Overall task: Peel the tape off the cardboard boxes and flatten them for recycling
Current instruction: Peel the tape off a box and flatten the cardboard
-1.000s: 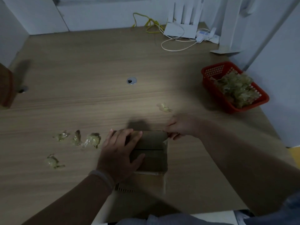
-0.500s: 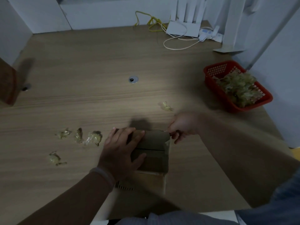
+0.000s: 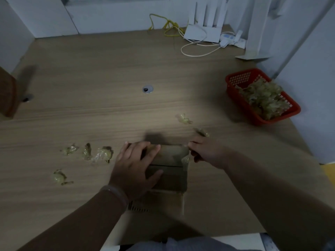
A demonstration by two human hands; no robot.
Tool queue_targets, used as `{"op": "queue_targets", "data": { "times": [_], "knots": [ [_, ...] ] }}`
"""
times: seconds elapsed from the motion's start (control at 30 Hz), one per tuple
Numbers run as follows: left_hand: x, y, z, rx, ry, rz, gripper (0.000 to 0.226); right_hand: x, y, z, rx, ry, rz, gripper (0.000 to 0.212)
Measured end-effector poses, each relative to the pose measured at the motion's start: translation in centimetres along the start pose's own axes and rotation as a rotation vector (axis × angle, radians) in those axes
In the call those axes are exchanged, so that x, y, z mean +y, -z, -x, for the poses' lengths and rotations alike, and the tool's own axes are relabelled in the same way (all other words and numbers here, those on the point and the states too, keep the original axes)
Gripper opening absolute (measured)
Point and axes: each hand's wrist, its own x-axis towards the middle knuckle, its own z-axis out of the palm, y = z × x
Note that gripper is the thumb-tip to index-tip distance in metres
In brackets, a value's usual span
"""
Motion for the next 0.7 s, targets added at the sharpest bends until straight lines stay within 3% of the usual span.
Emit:
{"op": "queue_targets", "data": {
  "times": [0.27,0.37,0.5,0.53,0.6,0.67,0.7],
  "knots": [
    [0.3,-0.4,0.1,0.023,0.038,0.014,0.068,2.3,-2.2,2.8,0.147,0.141,-0.262,0.028],
    [0.3,-0.4,0.2,0.022,0.044,0.017,0.068,2.6,-1.8,4.6,0.001,0.114,-0.250,0.024],
    [0.4,-0.2,0.2,0.015,0.056,0.026,0.068,3.2,-0.3,7.0,-0.261,-0.069,-0.414,0.013],
    [0.5,-0.1,0.2,0.005,0.062,0.025,0.068,3.4,-0.4,7.1,-0.219,-0.106,-0.414,0.012],
    [0.5,0.0,0.2,-0.011,0.068,0.021,0.069,3.8,-1.0,6.7,0.038,-0.133,-0.355,0.010],
    [0.6,0.0,0.2,-0.020,0.067,0.014,0.069,3.6,-1.7,6.0,0.303,-0.079,-0.337,0.006],
    [0.6,0.0,0.2,-0.021,0.066,0.011,0.068,3.3,-1.9,5.7,0.350,-0.035,-0.344,0.005]
  ]
}}
